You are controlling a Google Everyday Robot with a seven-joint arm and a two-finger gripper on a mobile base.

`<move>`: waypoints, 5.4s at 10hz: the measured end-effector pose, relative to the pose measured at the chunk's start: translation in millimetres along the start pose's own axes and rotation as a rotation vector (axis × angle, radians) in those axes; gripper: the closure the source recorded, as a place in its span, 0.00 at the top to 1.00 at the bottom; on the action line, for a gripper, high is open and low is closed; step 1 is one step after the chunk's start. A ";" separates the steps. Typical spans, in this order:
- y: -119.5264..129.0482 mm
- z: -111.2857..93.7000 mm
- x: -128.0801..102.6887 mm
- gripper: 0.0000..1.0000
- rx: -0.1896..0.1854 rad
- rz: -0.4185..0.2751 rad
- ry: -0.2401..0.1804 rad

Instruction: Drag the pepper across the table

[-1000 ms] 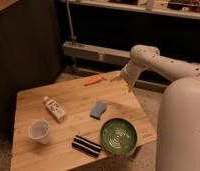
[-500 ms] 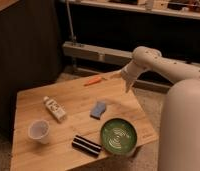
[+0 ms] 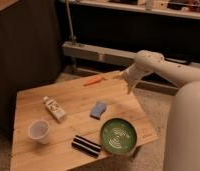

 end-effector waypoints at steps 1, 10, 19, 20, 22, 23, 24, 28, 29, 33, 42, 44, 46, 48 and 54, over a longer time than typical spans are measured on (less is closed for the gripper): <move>6.9 4.9 1.8 0.73 -0.004 0.008 -0.012; 95.3 62.6 -25.4 0.73 0.018 0.111 -0.010; 82.4 80.6 -30.1 0.73 -0.211 0.107 0.088; 87.8 85.1 -26.0 0.73 -0.212 0.093 0.082; 92.4 94.0 -23.1 0.73 -0.212 0.085 0.073; 94.7 98.8 -22.1 0.73 -0.210 0.081 0.064; 98.1 104.2 -19.1 0.73 -0.205 0.076 0.061; 107.0 116.8 -16.3 0.73 -0.186 0.060 0.024; 110.4 121.9 -15.5 0.73 -0.177 0.056 0.019; 119.1 137.7 -18.2 0.73 -0.153 0.058 0.016; 123.7 159.5 -28.8 0.73 -0.105 0.070 0.010; 126.2 165.7 -29.1 0.73 -0.091 0.064 0.006; 128.4 173.1 -30.7 0.73 -0.069 0.058 -0.005; 129.3 179.7 -33.8 0.73 -0.050 0.054 -0.010; 133.5 191.9 -34.7 0.73 -0.001 0.024 -0.010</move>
